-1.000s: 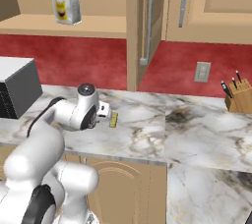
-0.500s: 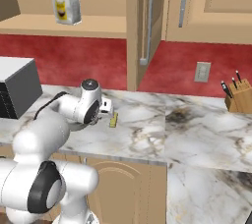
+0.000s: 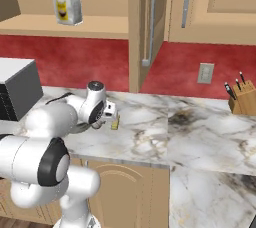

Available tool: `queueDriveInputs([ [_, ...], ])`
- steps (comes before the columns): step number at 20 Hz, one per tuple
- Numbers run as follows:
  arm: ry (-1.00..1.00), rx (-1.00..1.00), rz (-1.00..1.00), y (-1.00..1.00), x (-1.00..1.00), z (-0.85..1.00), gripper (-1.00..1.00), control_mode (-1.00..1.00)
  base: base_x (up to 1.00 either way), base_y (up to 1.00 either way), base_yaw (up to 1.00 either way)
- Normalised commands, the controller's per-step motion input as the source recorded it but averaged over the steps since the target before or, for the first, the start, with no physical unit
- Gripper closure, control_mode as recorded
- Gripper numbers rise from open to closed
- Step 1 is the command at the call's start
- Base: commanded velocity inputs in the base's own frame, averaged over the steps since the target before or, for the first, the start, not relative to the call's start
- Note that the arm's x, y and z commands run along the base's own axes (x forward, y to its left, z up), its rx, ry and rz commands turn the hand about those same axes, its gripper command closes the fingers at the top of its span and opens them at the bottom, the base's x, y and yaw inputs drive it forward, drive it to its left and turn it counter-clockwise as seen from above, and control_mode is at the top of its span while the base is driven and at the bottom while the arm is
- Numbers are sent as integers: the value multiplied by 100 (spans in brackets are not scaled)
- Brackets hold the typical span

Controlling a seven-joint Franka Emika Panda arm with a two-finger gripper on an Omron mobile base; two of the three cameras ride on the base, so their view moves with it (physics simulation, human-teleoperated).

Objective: Pick the egg and butter from the fridge and place them by the bowl for mixing.

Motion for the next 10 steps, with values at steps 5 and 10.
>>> queueDriveInputs([
  [5, 8, 0, 0, 0, 18, -33, 100, -100, 0, 0, 0],
  [10, 2, 0, 0, 0, 19, -17, 100, -100, 0, 0, 0],
])
